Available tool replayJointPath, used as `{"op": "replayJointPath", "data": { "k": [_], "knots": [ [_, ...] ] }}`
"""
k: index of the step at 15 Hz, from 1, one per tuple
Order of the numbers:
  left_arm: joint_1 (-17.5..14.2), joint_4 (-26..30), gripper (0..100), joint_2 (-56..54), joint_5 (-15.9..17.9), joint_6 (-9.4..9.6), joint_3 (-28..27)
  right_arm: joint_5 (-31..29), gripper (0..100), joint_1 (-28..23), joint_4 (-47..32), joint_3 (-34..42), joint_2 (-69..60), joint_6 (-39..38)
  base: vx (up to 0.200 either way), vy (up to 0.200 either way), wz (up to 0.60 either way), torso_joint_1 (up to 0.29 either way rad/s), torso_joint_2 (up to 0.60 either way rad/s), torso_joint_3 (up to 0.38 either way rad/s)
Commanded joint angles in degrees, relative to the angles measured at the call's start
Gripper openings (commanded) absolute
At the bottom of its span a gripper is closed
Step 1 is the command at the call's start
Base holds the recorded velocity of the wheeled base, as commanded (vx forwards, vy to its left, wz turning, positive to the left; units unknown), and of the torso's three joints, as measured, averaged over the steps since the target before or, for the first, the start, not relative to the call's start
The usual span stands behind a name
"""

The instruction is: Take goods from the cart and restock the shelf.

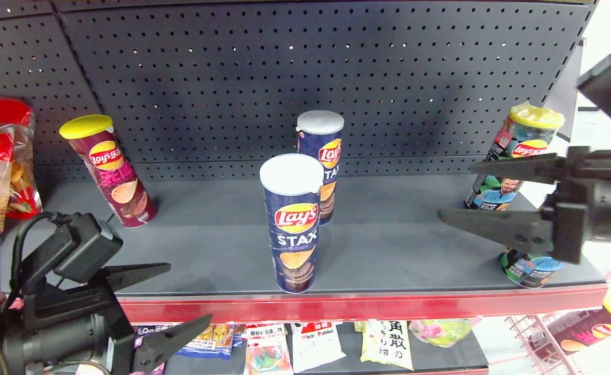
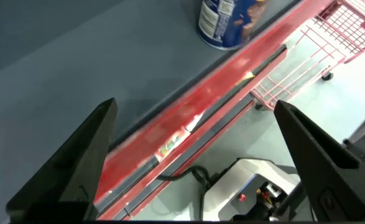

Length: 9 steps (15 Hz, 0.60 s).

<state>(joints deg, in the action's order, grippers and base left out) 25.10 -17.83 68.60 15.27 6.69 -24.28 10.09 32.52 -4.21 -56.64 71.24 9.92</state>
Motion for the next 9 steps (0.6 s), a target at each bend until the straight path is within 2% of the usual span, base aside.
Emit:
{"op": "replayJointPath", "data": {
  "k": [1,3,5,9],
  "knots": [
    [0.21,-3.35,100,7.52,0.11,0.6,-0.68,-0.6,100,-1.15,-0.1,6.28,-13.59,-0.08,0.0,0.0,0.0,0.0,0.0,0.0],
    [0.39,-4.4,100,12.09,0.11,2.54,-1.73,-2.18,100,-5.01,-0.45,8.39,-20.35,-0.17,0.0,0.0,0.0,0.0,0.0,0.0],
    [0.74,-4.4,100,14.37,0.19,2.8,-3.31,-2.97,100,-8.18,-0.72,9.35,-23.43,-2.01,0.0,0.0,0.0,0.0,0.0,0.0],
    [1.71,-7.57,100,23.16,0.02,3.15,-9.29,-2.97,100,-19.17,-0.72,10.76,-27.38,-6.93,0.0,0.0,0.0,0.0,0.0,0.0]
  ]
}}
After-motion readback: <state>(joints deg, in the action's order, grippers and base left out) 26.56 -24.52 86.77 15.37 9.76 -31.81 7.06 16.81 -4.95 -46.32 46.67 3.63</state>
